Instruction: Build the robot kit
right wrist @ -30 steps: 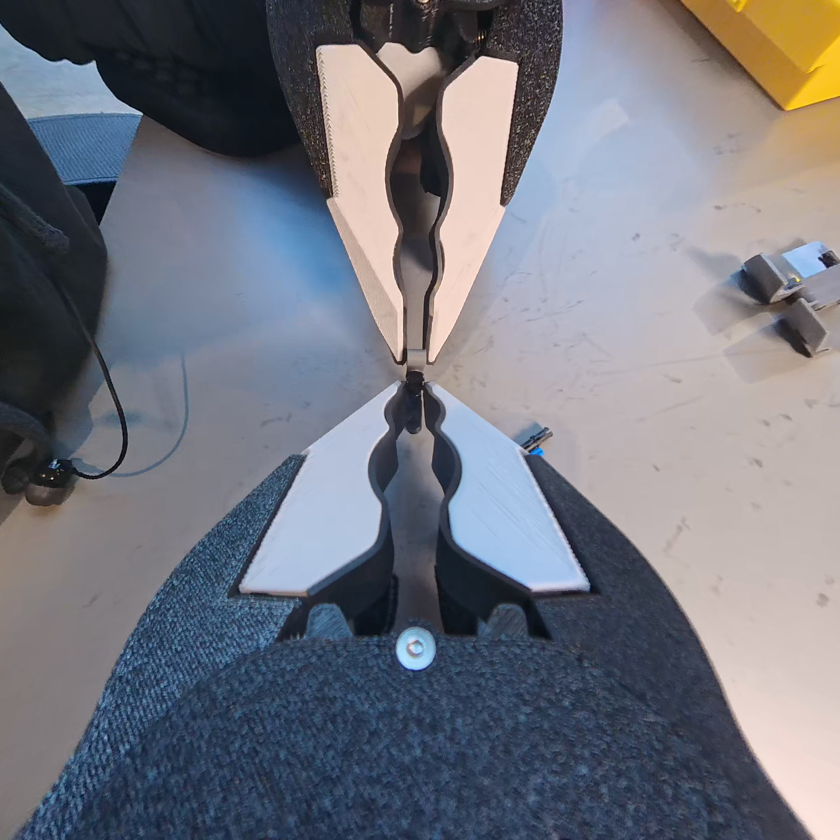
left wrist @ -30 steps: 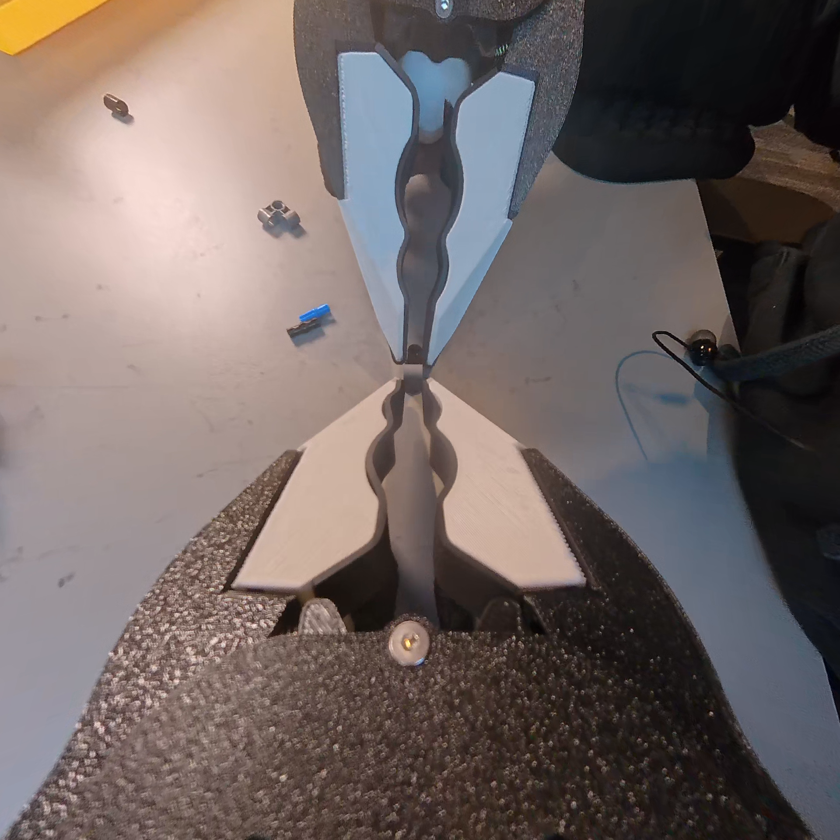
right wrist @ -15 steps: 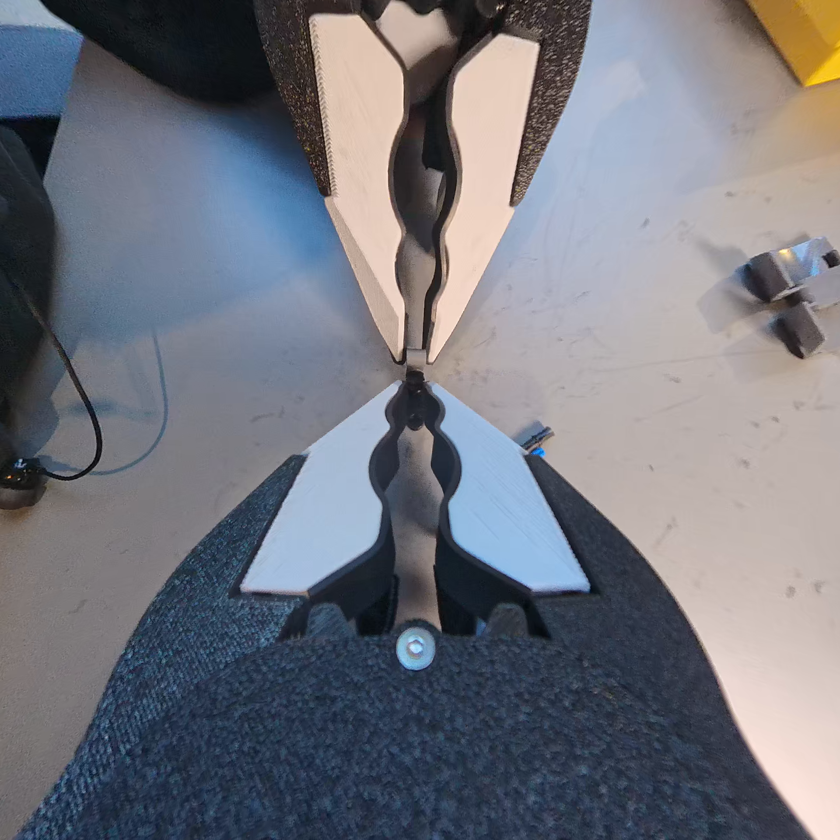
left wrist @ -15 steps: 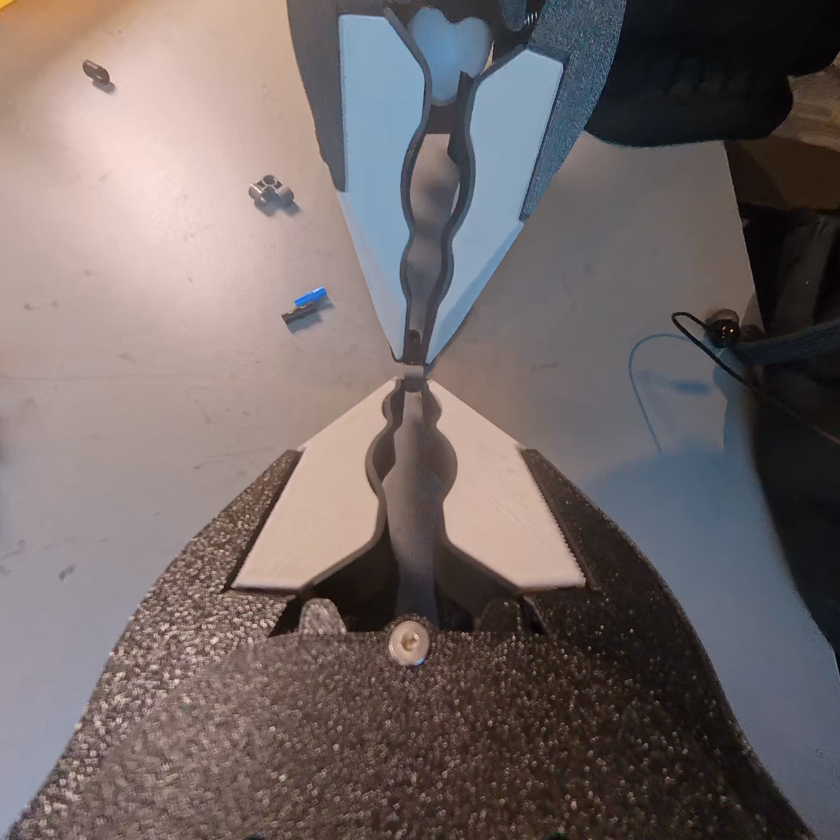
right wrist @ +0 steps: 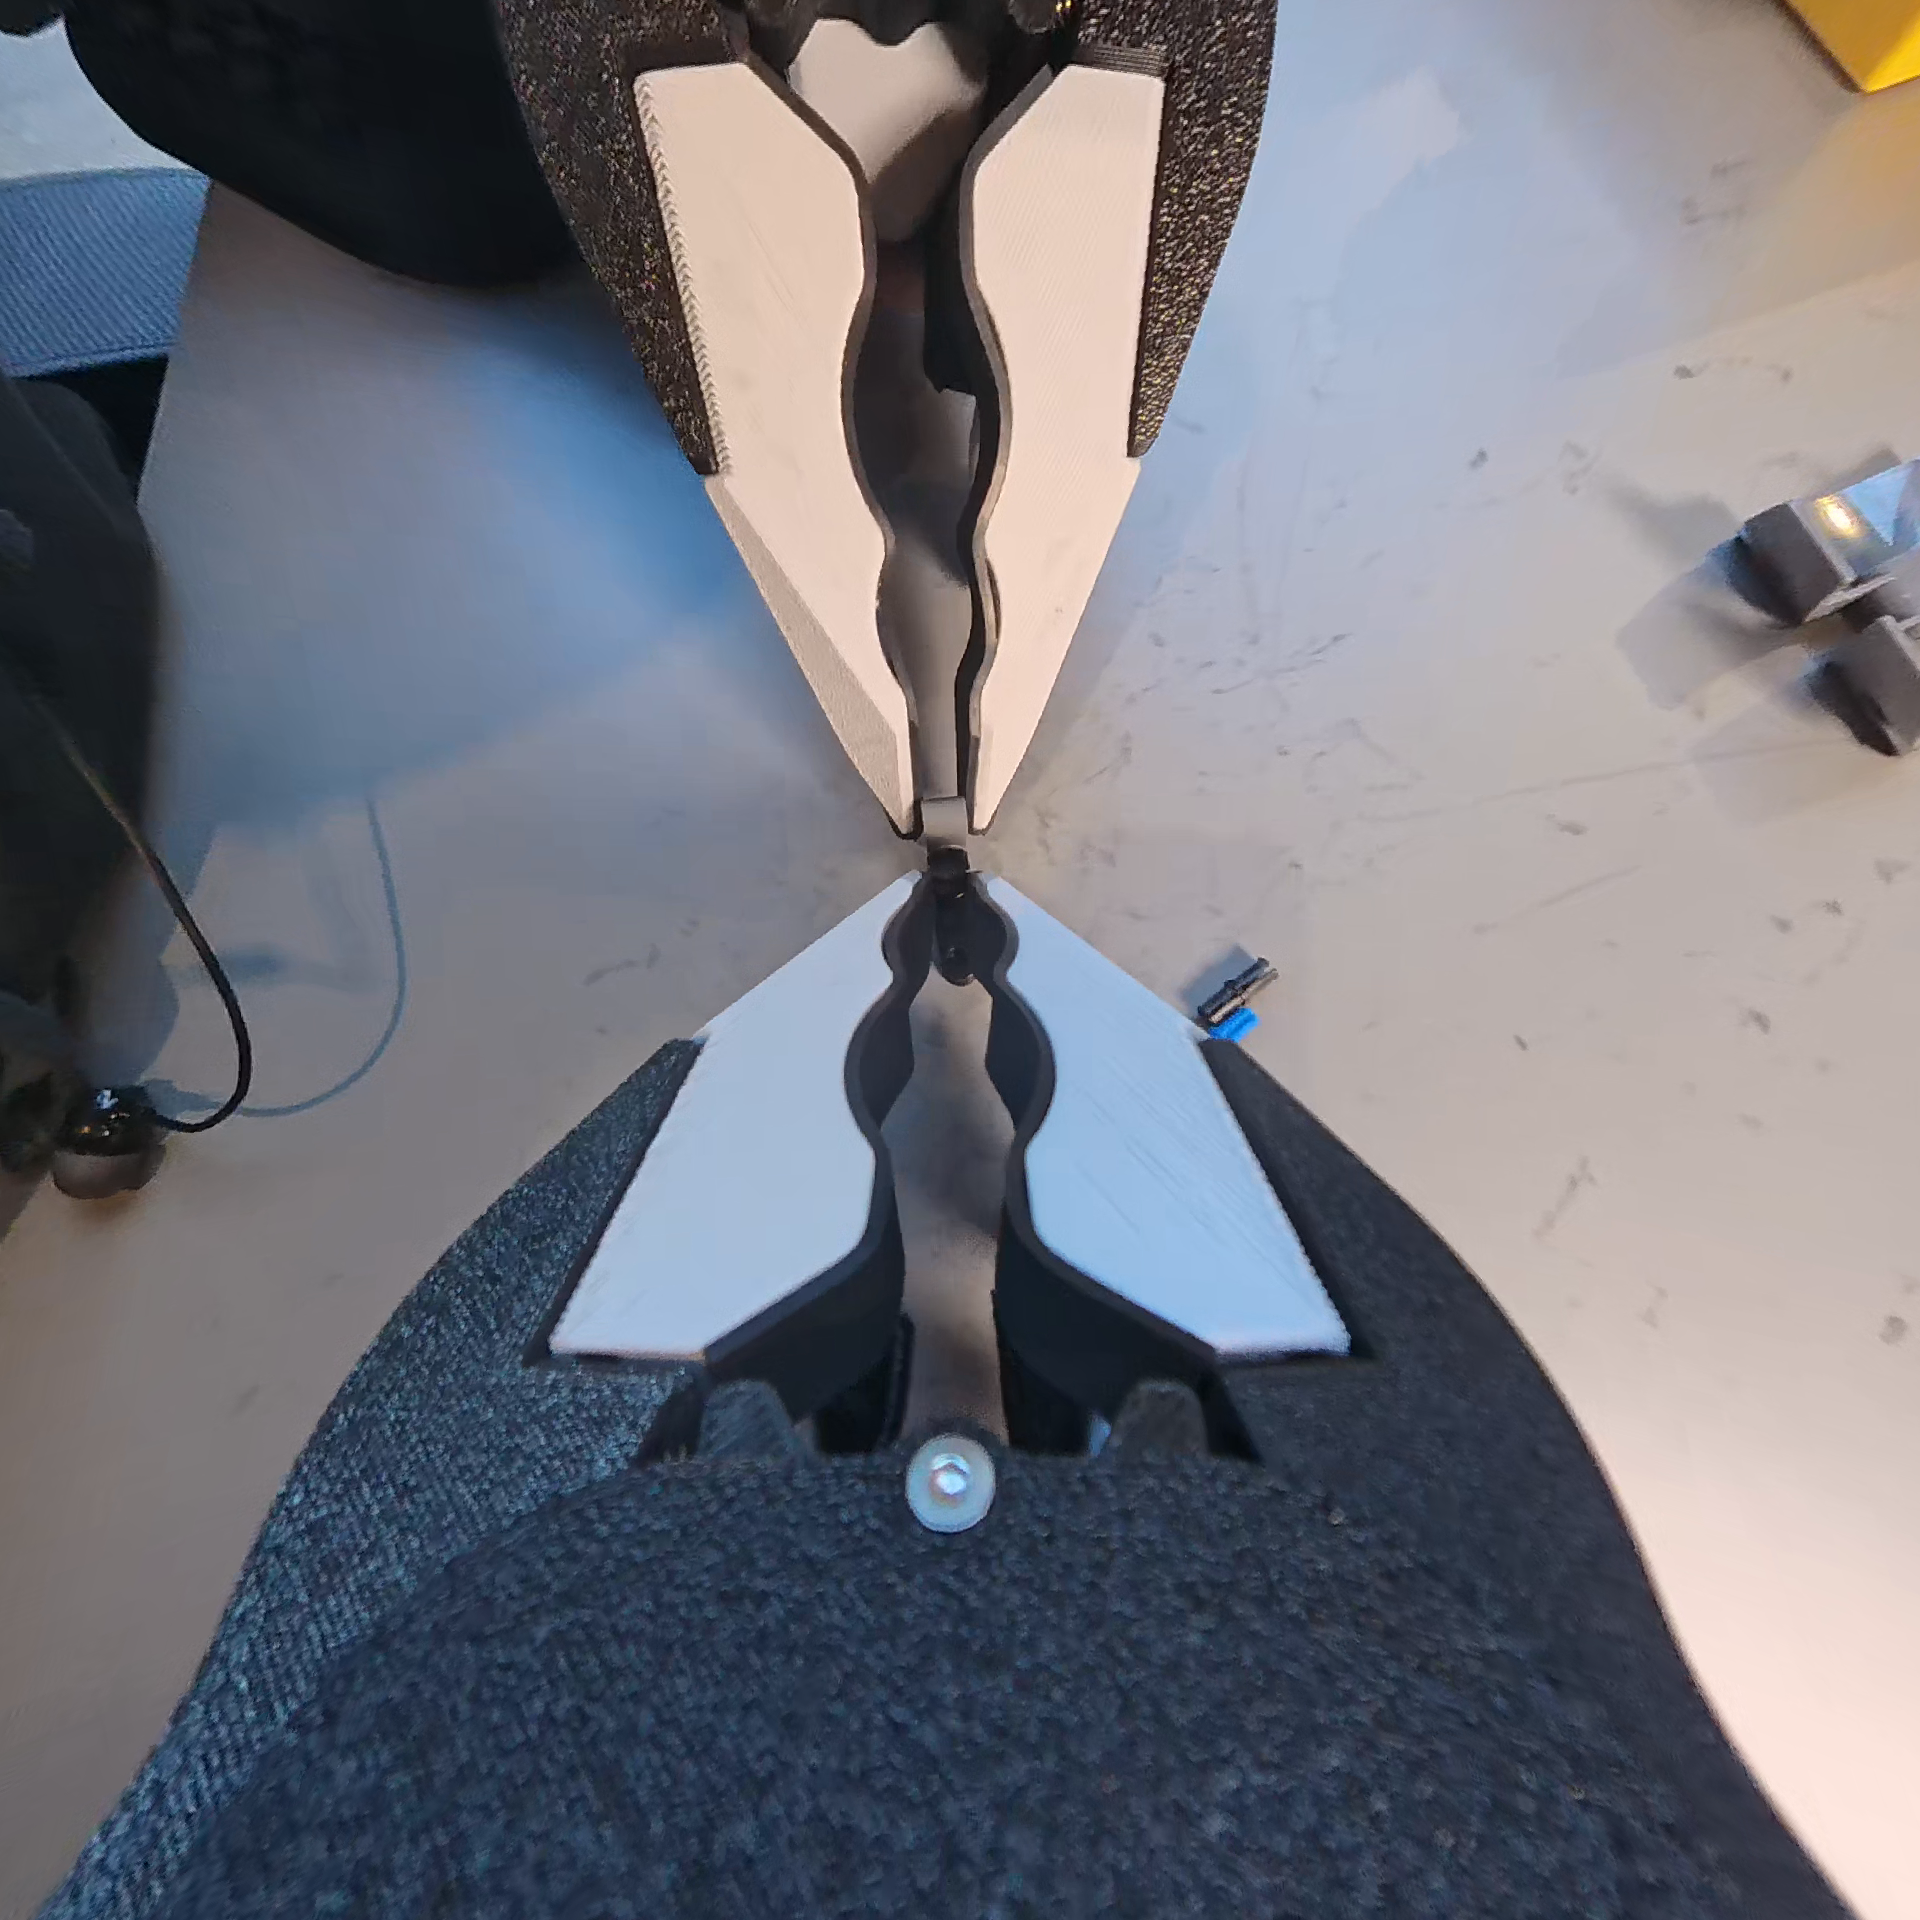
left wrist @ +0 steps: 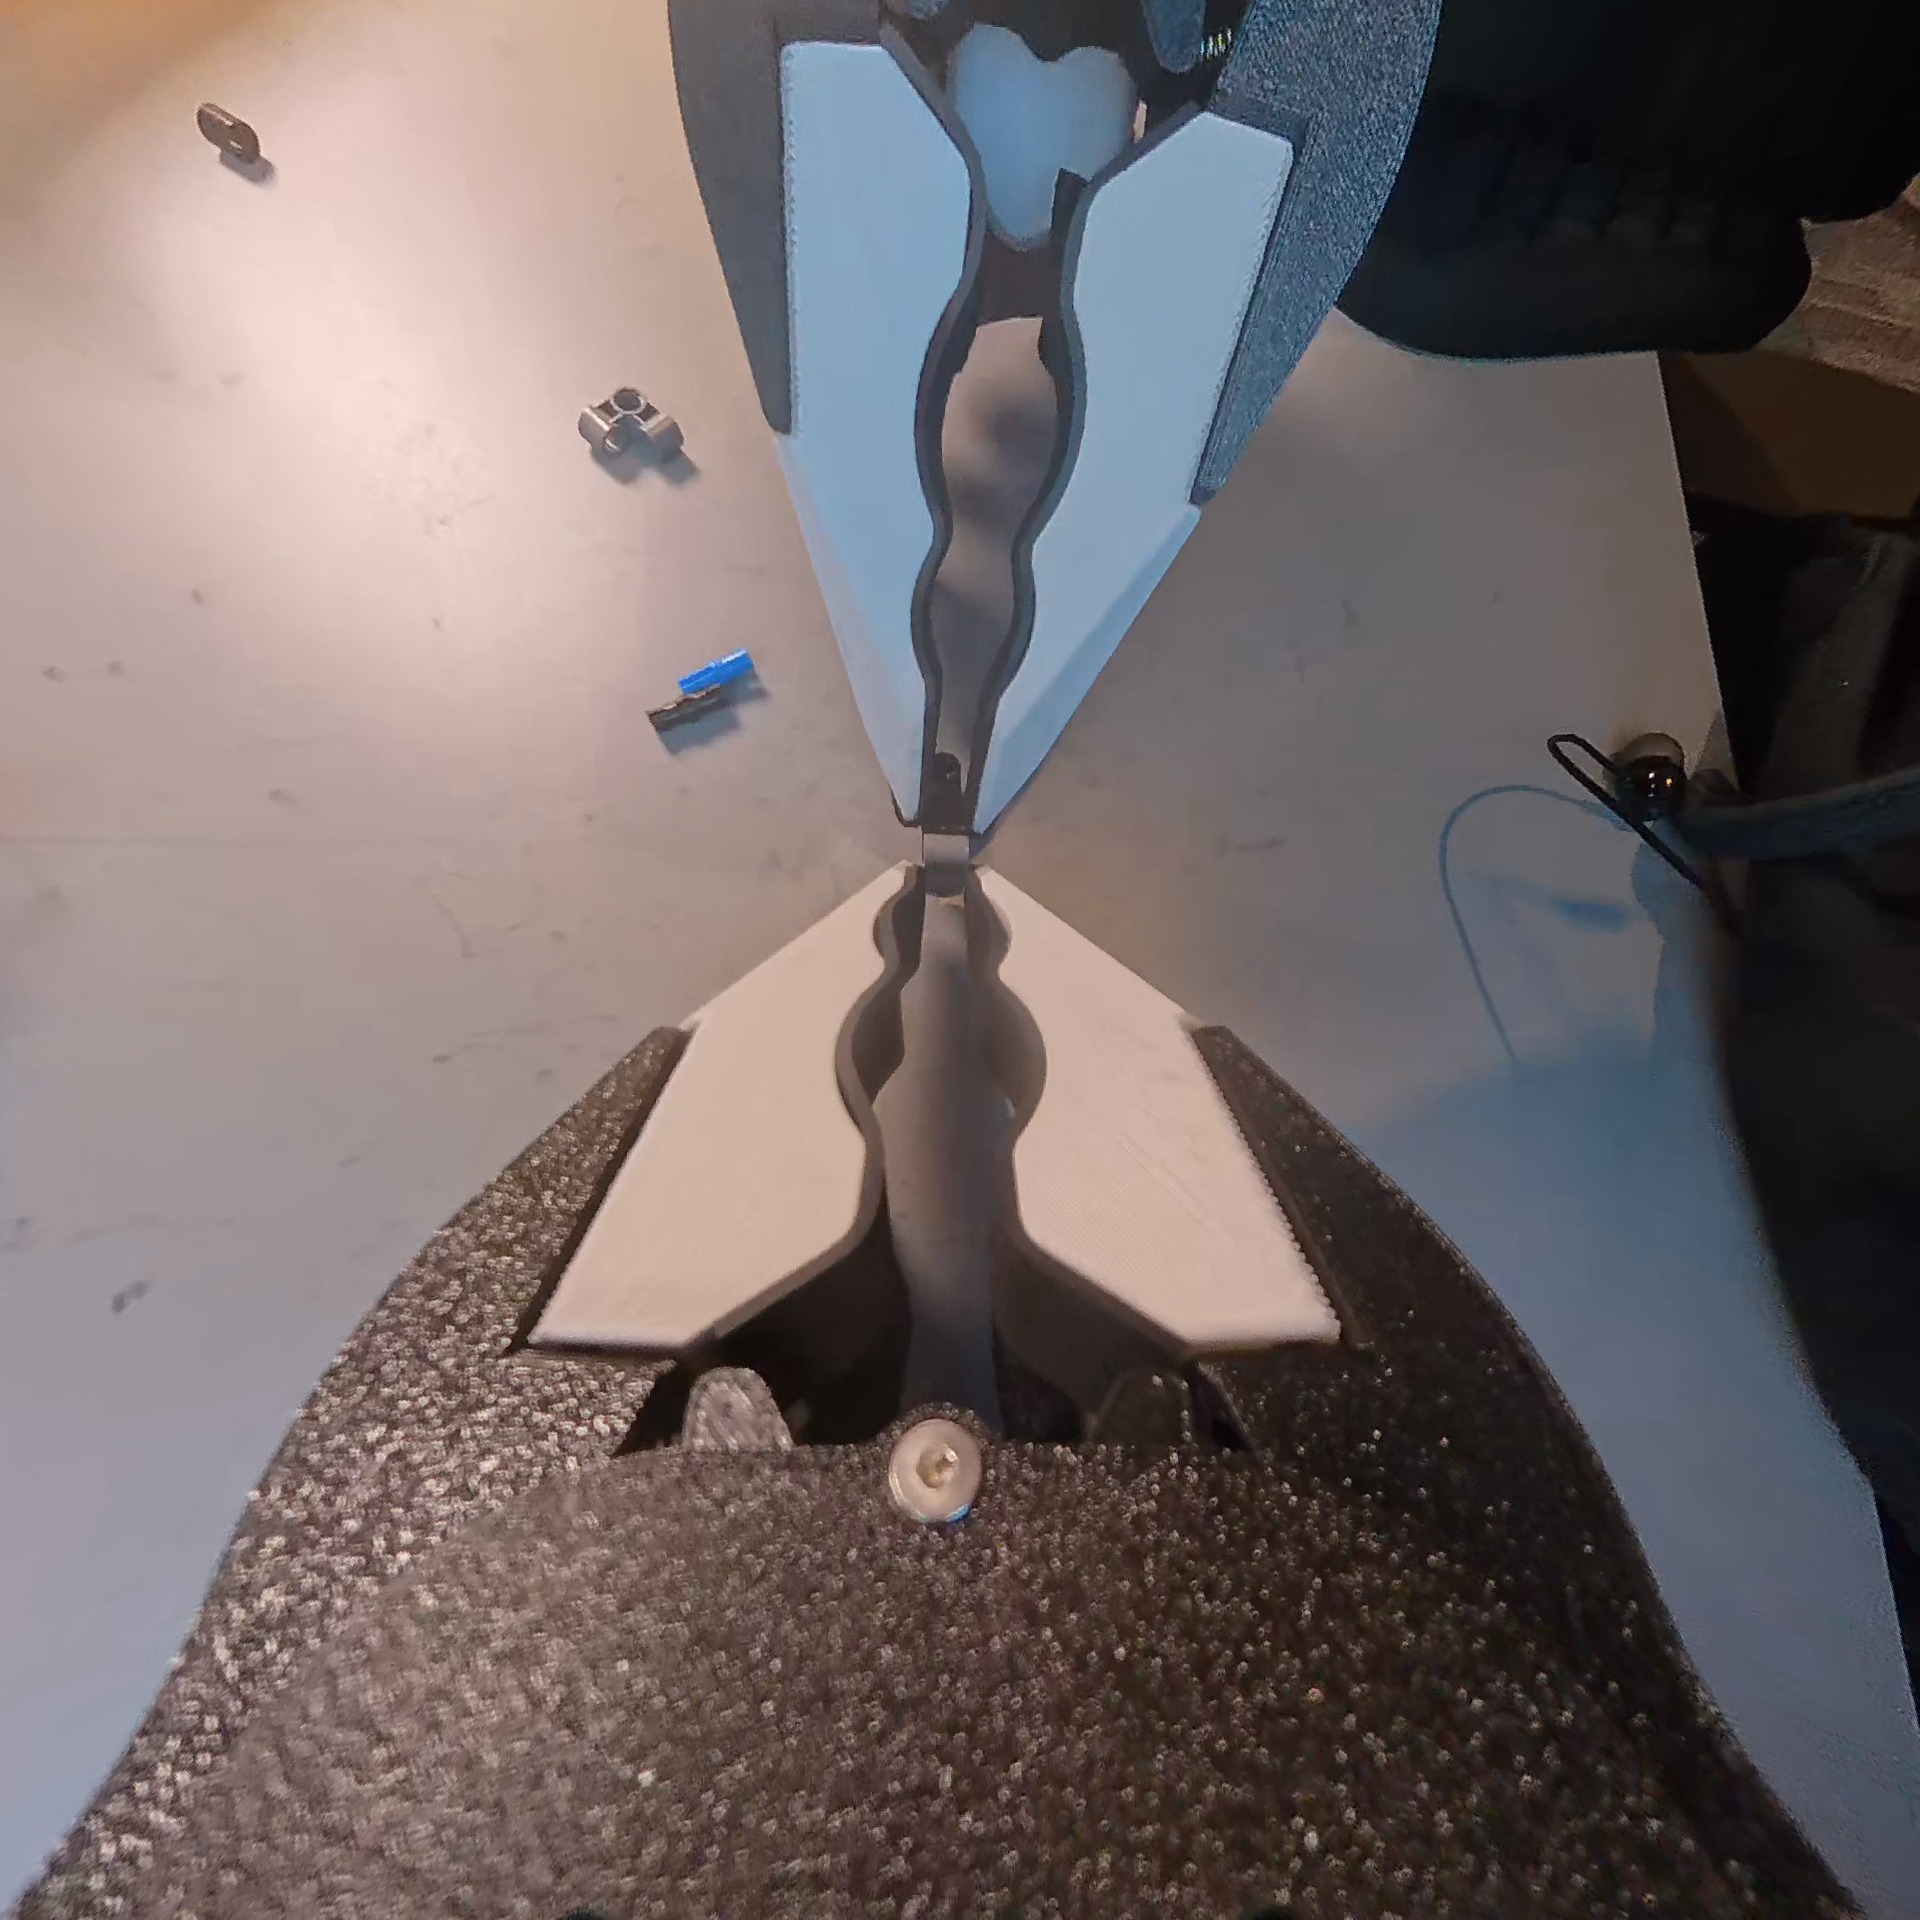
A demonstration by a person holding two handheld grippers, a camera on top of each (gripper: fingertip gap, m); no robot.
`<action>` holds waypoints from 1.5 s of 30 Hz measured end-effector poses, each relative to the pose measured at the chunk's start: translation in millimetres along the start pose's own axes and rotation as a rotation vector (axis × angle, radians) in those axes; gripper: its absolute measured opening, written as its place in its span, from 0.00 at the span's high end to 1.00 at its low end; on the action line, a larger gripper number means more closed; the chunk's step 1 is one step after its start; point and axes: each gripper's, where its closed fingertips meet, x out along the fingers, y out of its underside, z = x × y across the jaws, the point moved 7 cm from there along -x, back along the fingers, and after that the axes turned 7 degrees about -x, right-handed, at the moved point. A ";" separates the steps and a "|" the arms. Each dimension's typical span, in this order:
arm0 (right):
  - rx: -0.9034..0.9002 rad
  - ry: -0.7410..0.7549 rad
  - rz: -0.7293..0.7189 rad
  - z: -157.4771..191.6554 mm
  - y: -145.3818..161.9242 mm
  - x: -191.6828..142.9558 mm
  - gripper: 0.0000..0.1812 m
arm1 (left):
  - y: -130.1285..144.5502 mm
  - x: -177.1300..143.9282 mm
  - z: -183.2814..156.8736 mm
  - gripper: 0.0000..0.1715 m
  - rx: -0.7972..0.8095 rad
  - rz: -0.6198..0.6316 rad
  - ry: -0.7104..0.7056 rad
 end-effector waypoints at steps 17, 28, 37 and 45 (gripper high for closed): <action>-0.464 0.262 -0.260 12.2 -26.0 -27.0 0.90 | -11.9 -30.0 13.7 0.96 -0.577 -0.319 0.570; -0.394 0.237 -0.285 10.2 -27.7 -31.4 0.92 | -14.4 -30.0 14.2 0.94 -0.605 -0.360 0.592; -0.386 0.294 -0.274 6.9 -29.1 -28.9 0.91 | -17.9 -32.7 15.7 0.96 -0.545 -0.380 0.487; -0.427 0.315 -0.248 8.9 -24.7 -24.1 0.91 | -15.4 -29.6 16.7 0.96 -0.537 -0.356 0.455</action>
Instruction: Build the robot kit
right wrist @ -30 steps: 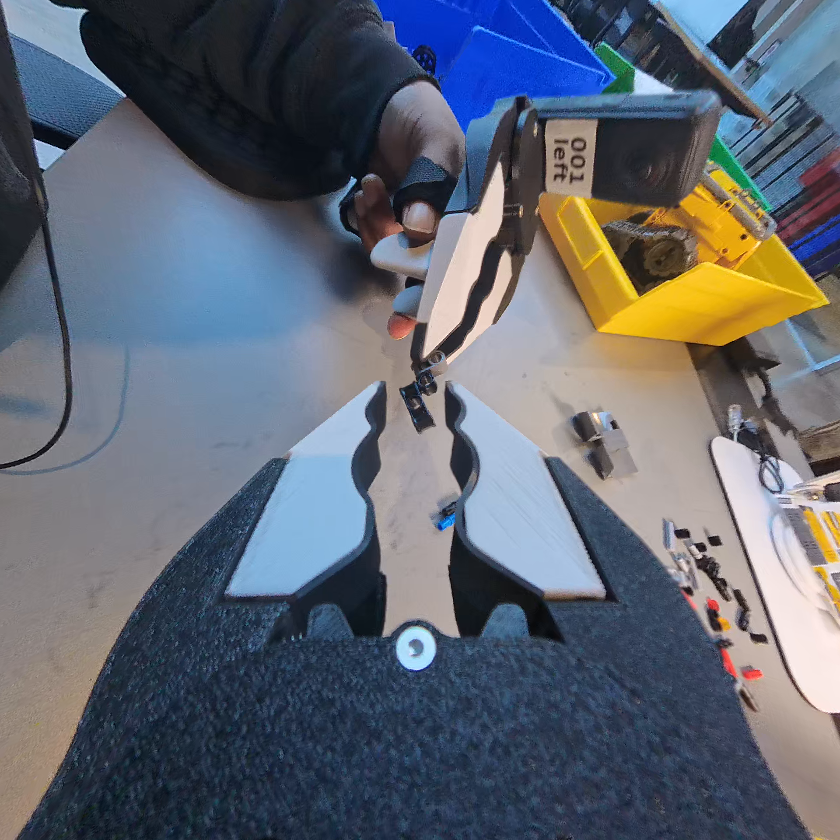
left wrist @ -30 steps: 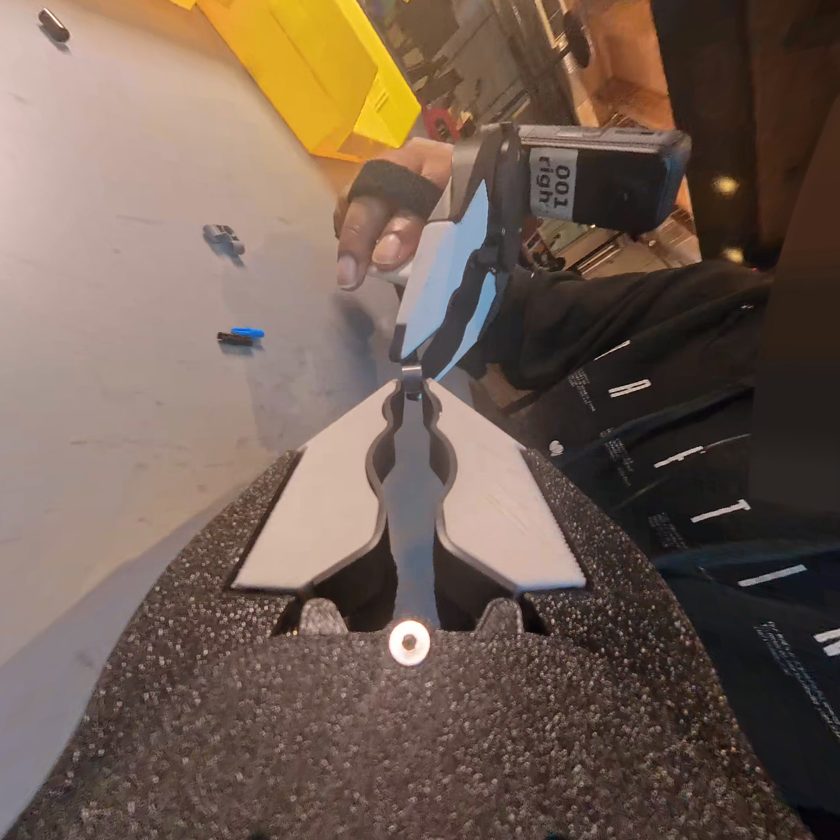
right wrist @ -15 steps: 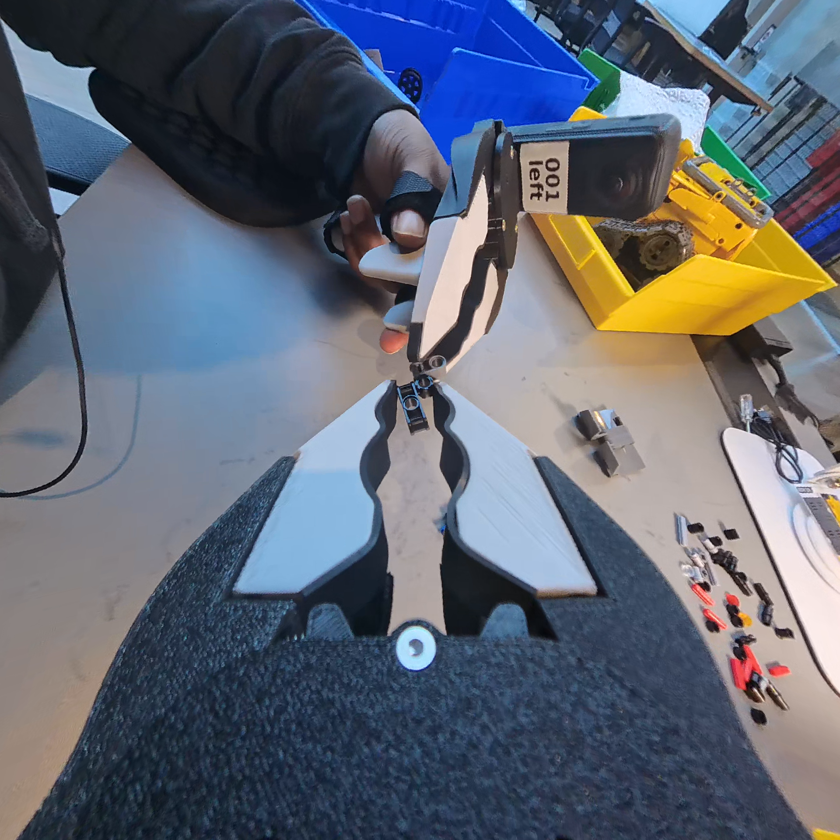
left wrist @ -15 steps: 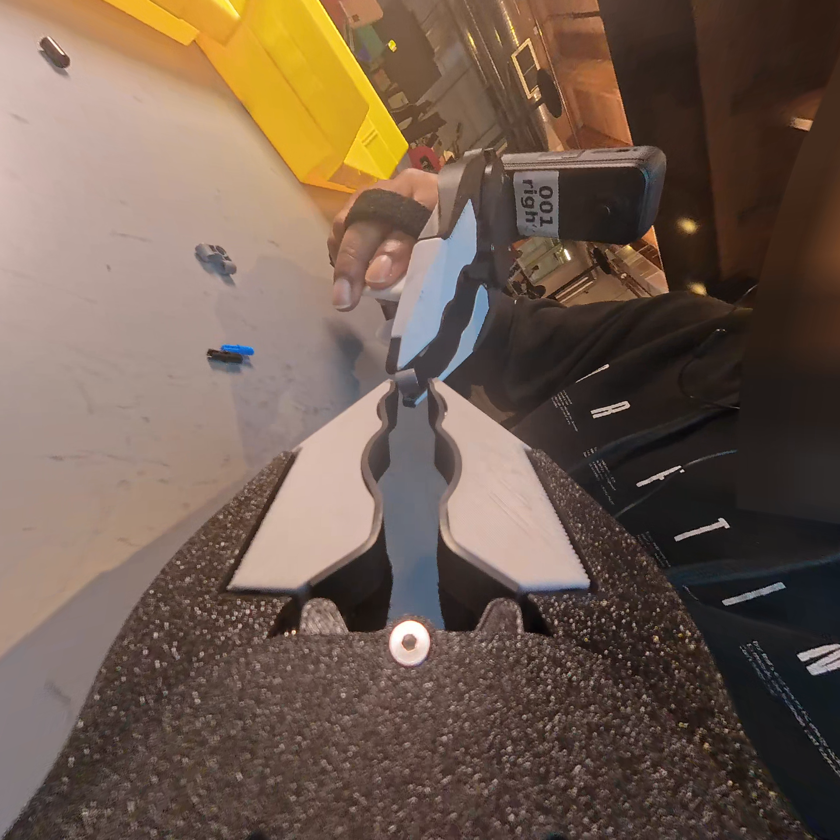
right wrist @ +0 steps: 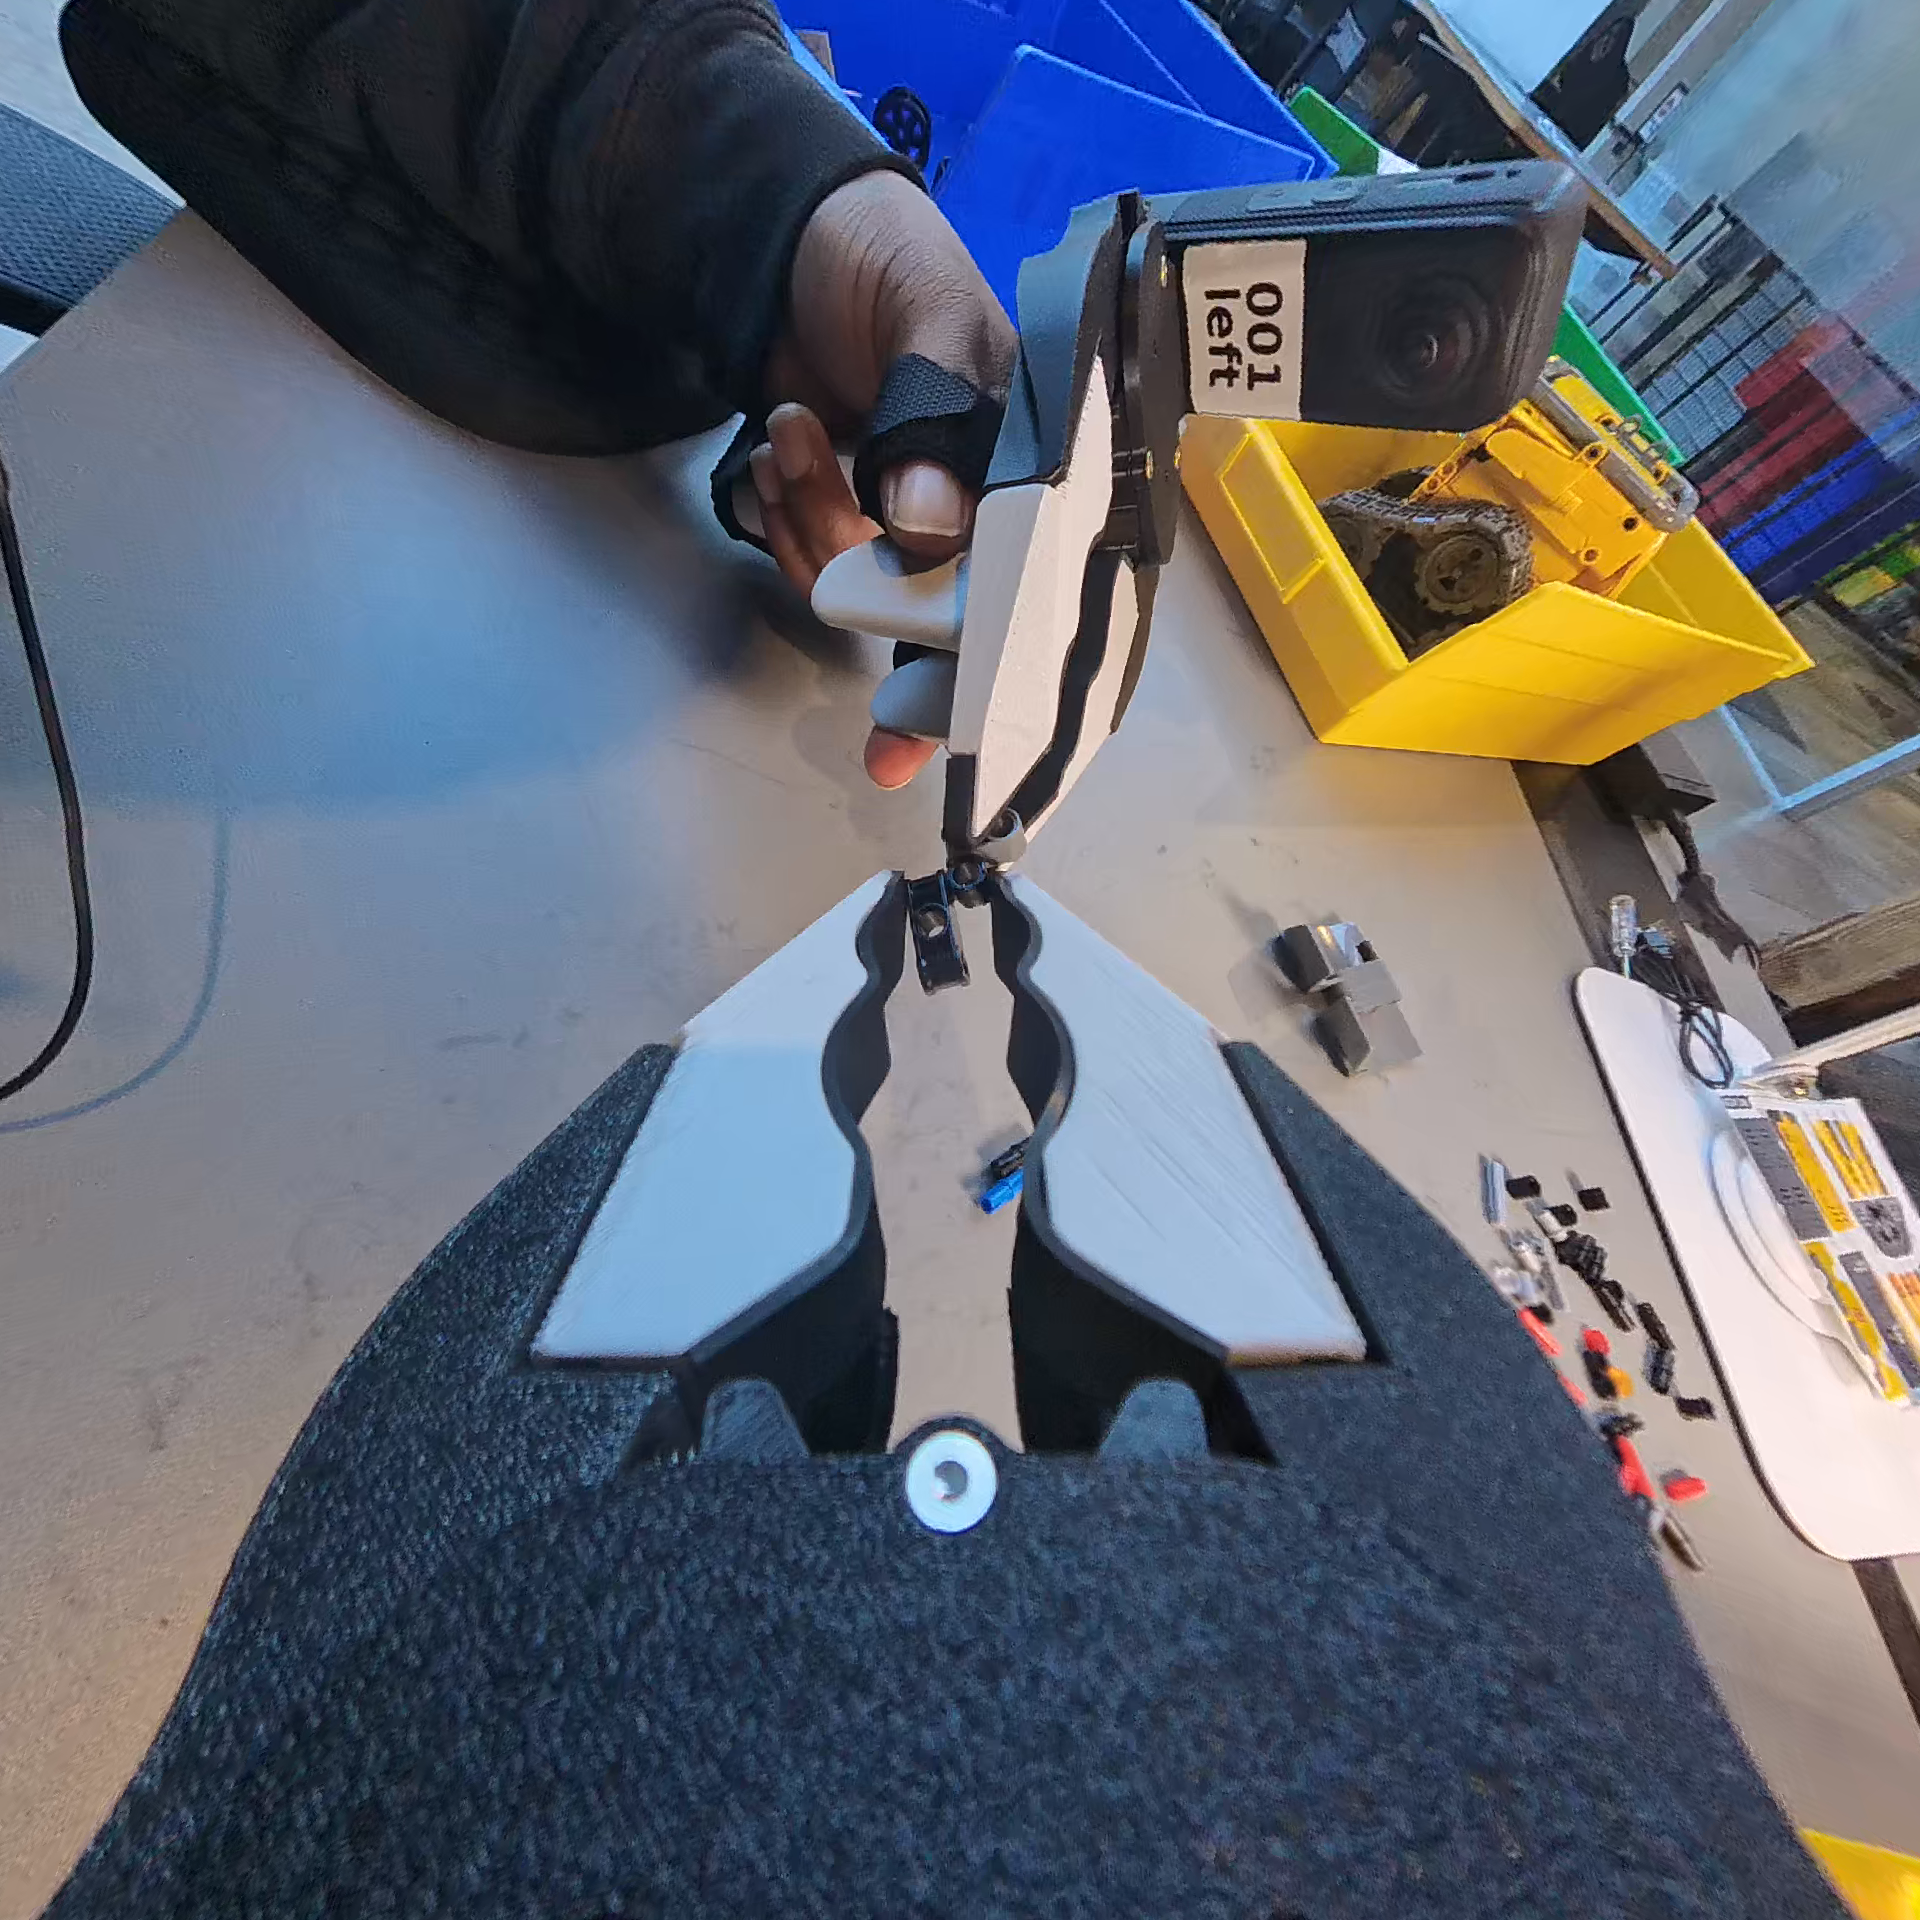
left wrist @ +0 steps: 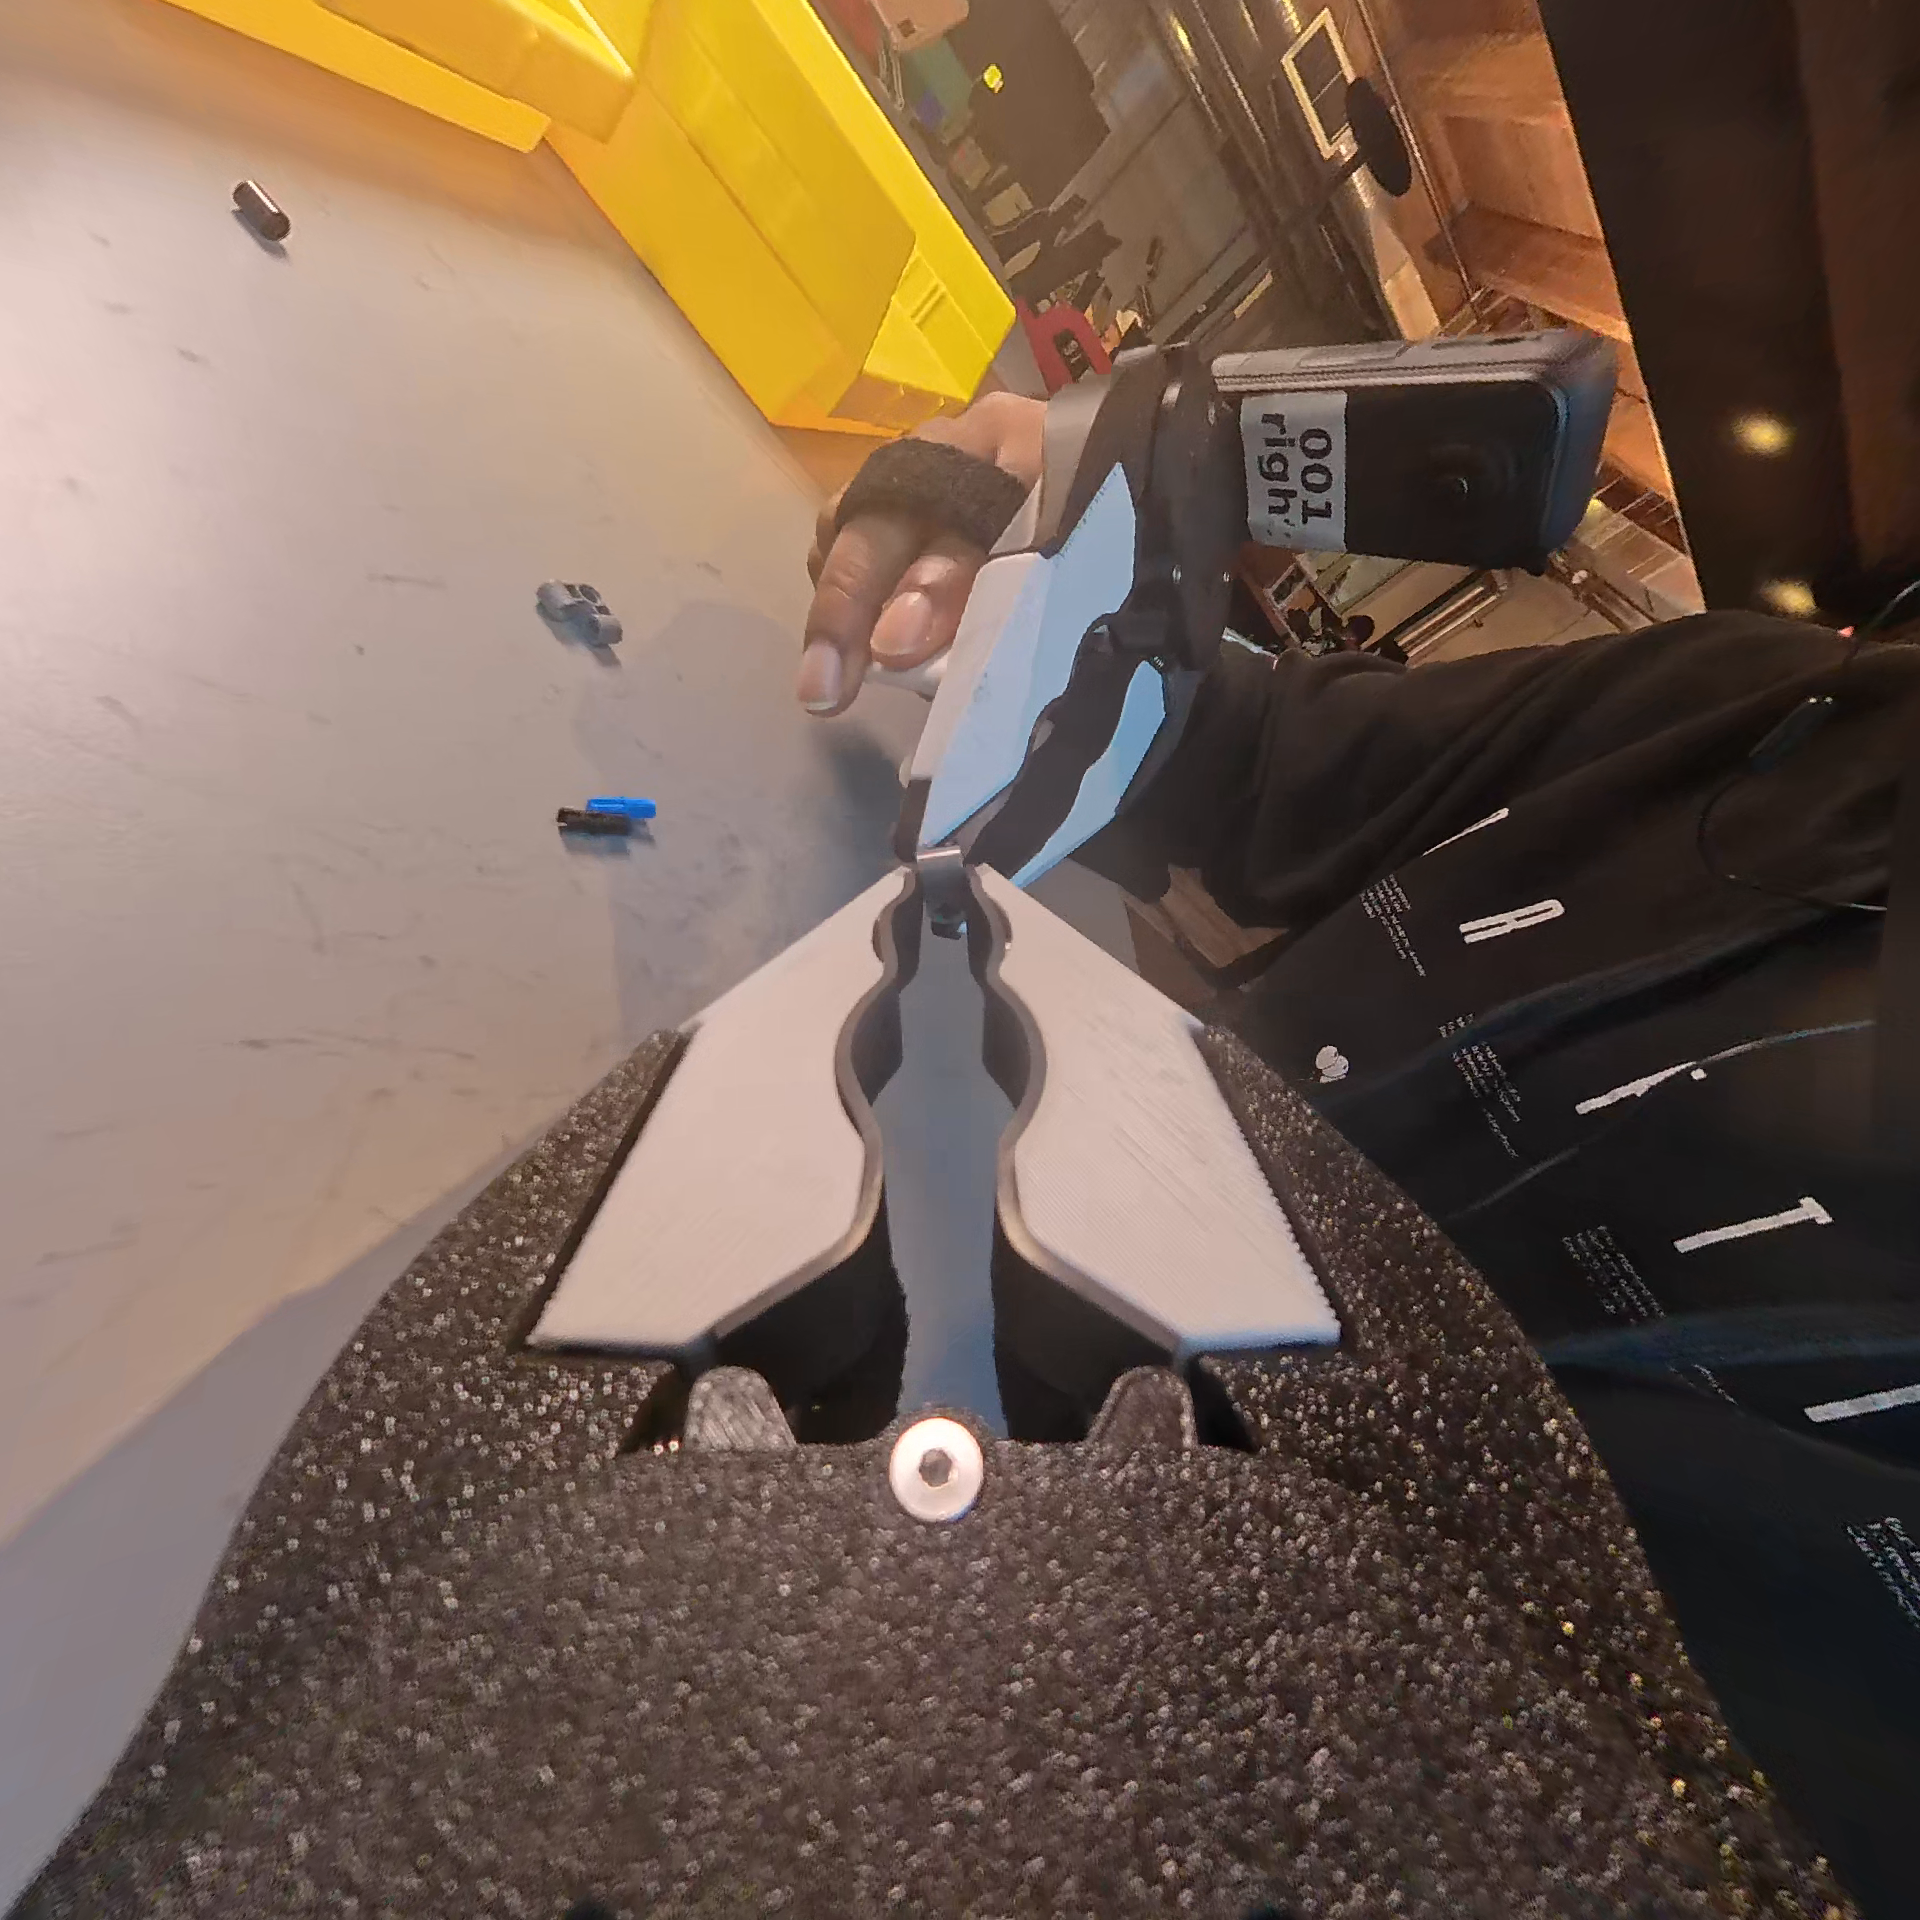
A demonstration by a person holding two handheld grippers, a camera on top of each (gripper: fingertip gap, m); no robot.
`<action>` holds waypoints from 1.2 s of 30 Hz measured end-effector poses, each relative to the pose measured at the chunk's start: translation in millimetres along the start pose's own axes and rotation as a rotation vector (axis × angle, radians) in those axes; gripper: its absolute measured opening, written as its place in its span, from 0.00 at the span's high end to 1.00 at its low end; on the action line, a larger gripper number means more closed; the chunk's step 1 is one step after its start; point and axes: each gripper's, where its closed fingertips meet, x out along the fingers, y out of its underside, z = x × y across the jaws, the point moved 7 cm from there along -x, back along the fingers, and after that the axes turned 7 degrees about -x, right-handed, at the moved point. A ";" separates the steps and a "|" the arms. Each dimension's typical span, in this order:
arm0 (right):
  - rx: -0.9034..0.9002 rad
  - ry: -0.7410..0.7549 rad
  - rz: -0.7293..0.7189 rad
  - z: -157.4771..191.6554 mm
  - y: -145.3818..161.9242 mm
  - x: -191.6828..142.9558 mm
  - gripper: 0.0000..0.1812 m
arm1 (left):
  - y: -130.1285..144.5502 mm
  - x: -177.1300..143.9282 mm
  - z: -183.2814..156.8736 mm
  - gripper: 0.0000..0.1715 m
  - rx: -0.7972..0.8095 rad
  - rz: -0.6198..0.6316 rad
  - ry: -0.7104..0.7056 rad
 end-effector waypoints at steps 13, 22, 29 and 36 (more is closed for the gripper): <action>0.021 0.024 0.049 0.4 12.1 7.1 0.91 | 0.1 1.5 -2.1 0.96 0.306 0.062 -0.243; 0.028 -0.004 0.059 3.9 16.8 8.9 0.94 | 2.1 3.5 -4.6 0.96 0.438 0.098 -0.304; -0.011 0.010 0.059 6.7 15.3 11.7 0.95 | 6.0 7.4 -5.7 0.95 0.503 0.129 -0.326; -0.020 0.046 0.066 4.2 15.4 11.8 0.94 | 3.9 6.0 -5.7 0.96 0.526 0.118 -0.352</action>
